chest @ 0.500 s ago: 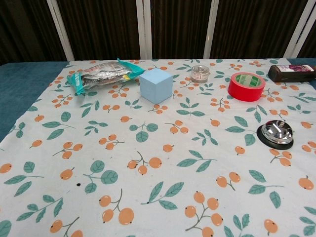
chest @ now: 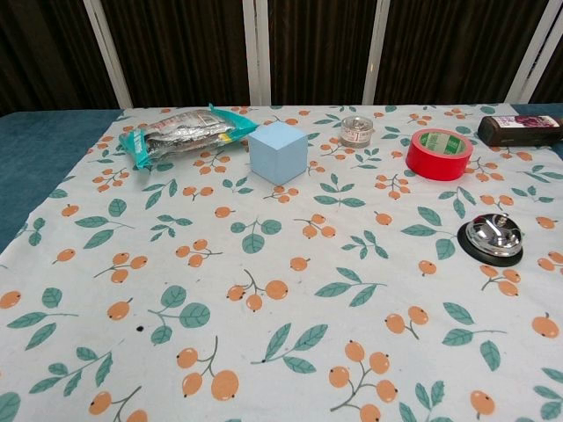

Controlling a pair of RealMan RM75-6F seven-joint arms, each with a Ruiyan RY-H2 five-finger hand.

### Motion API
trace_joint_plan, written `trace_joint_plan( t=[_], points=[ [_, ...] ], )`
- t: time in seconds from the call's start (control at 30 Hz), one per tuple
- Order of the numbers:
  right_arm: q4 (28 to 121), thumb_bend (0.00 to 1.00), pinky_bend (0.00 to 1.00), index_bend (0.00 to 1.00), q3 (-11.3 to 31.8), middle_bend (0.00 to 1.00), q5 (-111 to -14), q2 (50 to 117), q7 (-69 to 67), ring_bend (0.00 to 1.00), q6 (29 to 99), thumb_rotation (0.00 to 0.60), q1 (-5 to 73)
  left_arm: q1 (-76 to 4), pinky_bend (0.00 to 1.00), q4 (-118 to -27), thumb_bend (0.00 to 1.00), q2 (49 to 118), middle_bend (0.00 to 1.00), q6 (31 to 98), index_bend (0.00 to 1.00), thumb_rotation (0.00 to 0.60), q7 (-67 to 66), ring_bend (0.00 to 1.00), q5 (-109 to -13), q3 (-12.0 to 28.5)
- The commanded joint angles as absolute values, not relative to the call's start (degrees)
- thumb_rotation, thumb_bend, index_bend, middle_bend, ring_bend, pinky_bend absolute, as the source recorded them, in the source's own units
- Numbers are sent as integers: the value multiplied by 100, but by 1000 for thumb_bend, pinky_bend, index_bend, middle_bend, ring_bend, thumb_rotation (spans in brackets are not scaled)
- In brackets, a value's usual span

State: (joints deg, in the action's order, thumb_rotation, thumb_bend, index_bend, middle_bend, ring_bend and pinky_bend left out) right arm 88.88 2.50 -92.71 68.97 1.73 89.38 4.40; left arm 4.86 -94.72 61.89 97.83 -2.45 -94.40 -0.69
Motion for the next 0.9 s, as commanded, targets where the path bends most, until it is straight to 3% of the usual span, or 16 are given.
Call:
trace_joint_plan(
  t=[0.03,0.37,0.9],
  points=[
    [8917,926,0,23,224,0,-9232,6922,104,0,8820,600,474,473,90,-9502,295,6197,0,9715,97,600,-305,0,-9381,-64],
    [8864,926,0,23,174,0,-9199,7230,209,0,8220,600,778,493,90,-9588,295,6234,0,9692,96,600,-502,0,-9418,-107],
    [8251,927,0,23,732,0,-8578,8348,330,0,6687,600,1938,473,90,-9620,295,6247,0,9621,97,600,-573,0,-9324,-70]
  ],
)
